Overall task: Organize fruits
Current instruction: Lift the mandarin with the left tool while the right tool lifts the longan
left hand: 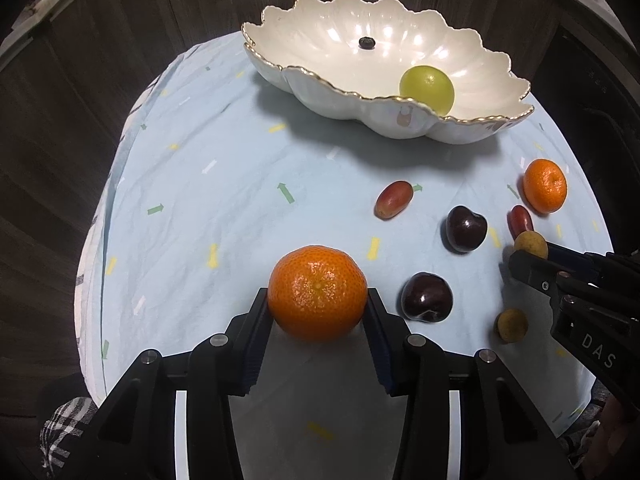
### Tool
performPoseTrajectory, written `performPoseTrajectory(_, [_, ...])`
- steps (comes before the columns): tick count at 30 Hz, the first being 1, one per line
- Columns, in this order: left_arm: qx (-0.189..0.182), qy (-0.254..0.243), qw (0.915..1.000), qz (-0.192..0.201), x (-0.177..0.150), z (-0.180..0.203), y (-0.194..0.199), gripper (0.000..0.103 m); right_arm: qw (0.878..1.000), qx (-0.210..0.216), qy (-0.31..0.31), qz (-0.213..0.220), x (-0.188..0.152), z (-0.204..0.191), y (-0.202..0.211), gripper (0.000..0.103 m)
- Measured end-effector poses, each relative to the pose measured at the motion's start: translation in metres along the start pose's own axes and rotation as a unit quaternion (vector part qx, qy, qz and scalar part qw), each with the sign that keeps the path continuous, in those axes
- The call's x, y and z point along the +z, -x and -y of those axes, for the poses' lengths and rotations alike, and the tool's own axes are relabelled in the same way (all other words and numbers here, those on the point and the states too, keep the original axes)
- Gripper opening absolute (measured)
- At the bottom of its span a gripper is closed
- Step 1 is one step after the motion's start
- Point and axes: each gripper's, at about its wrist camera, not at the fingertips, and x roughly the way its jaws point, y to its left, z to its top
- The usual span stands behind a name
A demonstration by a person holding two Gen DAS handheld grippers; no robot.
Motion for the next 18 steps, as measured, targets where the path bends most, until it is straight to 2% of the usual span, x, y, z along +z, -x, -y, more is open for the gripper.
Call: performPoseTrajectory(18, [0.007, 0.003, 0.9997, 0.023, 0.008, 0.000, 0.029, 0.044, 0.999, 0.009, 0.000, 0.032, 0.005, -0.001, 0.027, 0.027])
